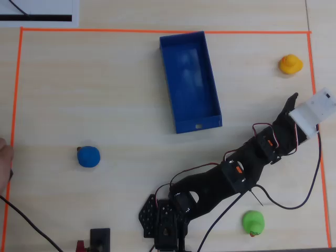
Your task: Grasp red duck and put it into box.
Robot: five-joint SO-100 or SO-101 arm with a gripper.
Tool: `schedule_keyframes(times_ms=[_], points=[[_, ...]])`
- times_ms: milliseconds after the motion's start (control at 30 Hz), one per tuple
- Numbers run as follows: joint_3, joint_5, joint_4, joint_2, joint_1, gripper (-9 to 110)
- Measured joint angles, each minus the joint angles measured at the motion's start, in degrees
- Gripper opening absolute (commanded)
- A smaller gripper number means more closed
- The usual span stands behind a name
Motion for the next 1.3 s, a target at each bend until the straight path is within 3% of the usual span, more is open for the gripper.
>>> schedule_keyframes(times_ms=[467,1033,1133,1300], points=[[-21.2,-0.2,6.7,-12.9,0.4,36],[-22.1,-2.9,6.2,-15.6,2.2,34],[-22.1,-2.9,6.2,-15.6,2.2,27],[-21.9,-3.3,6.2,-15.6,2.2,0]])
